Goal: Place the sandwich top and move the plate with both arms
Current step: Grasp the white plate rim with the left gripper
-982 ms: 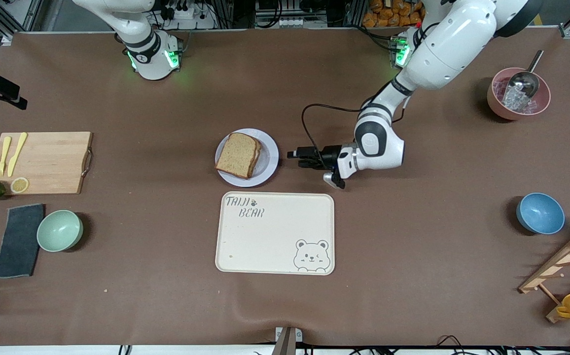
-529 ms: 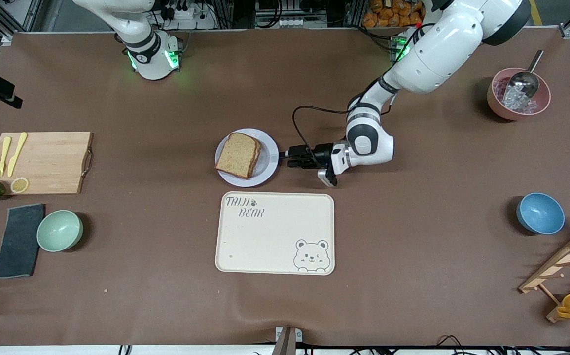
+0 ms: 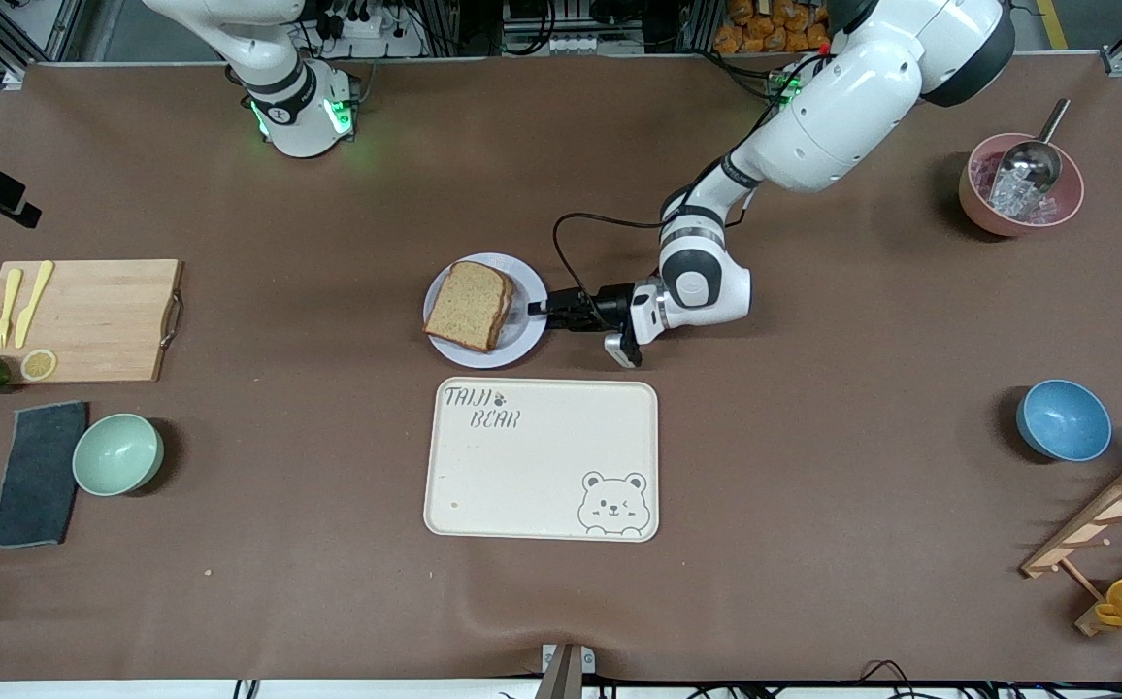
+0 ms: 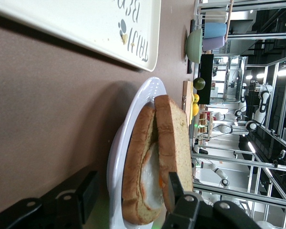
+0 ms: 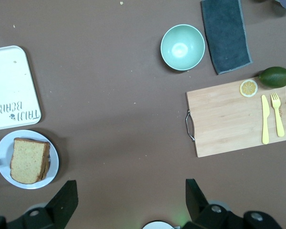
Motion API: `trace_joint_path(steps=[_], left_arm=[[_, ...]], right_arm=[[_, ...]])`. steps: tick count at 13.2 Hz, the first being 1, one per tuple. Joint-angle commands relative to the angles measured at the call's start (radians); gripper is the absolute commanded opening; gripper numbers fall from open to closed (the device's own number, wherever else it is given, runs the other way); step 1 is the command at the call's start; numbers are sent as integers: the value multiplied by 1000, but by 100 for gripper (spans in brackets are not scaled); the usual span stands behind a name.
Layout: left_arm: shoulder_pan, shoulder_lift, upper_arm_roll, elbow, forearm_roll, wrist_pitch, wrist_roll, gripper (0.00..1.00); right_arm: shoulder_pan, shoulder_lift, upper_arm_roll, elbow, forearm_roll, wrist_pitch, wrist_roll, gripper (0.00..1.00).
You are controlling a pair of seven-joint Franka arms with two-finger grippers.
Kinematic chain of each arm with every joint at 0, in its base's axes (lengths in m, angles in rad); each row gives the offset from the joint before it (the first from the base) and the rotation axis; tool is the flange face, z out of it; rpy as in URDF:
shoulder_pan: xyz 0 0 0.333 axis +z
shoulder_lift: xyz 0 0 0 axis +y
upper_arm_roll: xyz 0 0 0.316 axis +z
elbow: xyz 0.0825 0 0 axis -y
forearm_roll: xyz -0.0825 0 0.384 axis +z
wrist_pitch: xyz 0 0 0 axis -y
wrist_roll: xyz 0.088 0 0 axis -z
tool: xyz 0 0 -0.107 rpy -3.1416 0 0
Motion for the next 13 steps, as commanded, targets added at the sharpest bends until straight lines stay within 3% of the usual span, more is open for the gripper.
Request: trace_joint_path(steps=[1,8,13], left_arm=[[-27,33,4,36,-54,11,37,52],[-21,37,10,43,-59,11,76,16],[8,28,11,43,-41,7,82,0]], right_arm=[[12,-7,3,-10,-12,8,29,100],[9,-5,2,-9,-9,8,-17,100],[4,1,0,-7,0,11,-46,100]])
